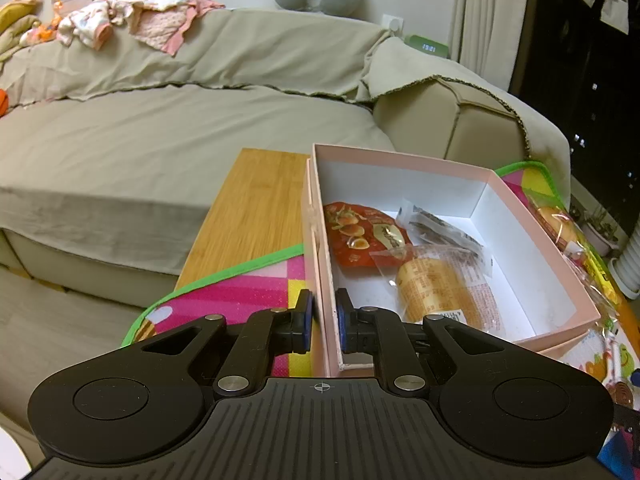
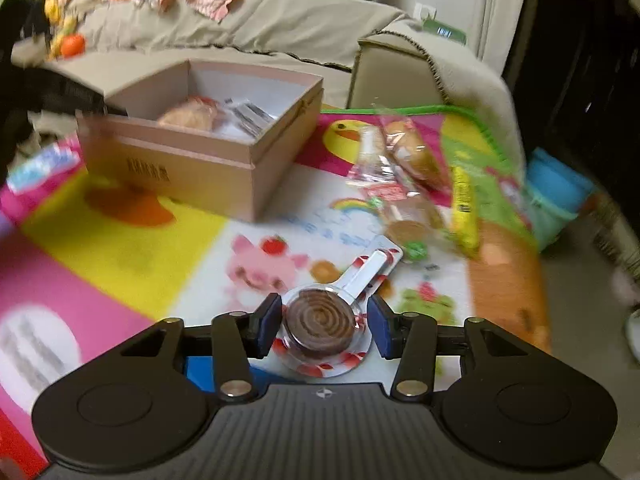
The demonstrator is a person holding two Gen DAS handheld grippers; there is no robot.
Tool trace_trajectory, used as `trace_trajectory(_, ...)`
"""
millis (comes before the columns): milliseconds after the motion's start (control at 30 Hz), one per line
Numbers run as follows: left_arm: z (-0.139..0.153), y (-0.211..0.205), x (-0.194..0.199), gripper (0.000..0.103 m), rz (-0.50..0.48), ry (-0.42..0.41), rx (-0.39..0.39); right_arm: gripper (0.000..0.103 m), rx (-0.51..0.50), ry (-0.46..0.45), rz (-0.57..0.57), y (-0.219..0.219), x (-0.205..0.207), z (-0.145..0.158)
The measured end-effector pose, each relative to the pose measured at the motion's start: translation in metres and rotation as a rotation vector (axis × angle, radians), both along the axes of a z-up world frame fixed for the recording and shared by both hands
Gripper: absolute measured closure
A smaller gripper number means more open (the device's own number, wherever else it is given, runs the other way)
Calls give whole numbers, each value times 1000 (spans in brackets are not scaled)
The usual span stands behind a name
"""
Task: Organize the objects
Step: 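Grasp the lollipop-shaped cookie by its round head with the right gripper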
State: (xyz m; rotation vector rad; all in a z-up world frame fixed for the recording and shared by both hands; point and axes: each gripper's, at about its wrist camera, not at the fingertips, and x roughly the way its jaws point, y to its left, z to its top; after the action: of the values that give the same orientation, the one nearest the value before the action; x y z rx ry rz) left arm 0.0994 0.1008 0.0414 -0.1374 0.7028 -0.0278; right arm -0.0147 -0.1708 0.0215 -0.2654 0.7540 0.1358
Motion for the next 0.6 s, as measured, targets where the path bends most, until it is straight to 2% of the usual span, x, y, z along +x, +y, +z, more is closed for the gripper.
trace_trajectory(67, 0, 0, 0, 89, 0, 0, 0, 47, -13, 2, -15, -1, -1, -1)
trace_trajectory(133, 0, 0, 0, 89, -1, 1, 1, 38, 27, 17, -50, -7, 1, -1)
trace_trajectory(300, 0, 0, 0, 89, 0, 0, 0, 30, 206, 81, -197, -21, 14, -5)
trace_trajectory(367, 0, 0, 0, 89, 1, 0, 0, 28, 250, 67, -238, -21, 14, -7)
trace_trajectory(500, 0, 1, 0, 89, -2, 1, -1, 28, 265, 38, -197, -10, 20, -10)
trace_trajectory(600, 0, 1, -1, 89, -2, 0, -2, 33, 187, 28, -108, 5, 17, -13)
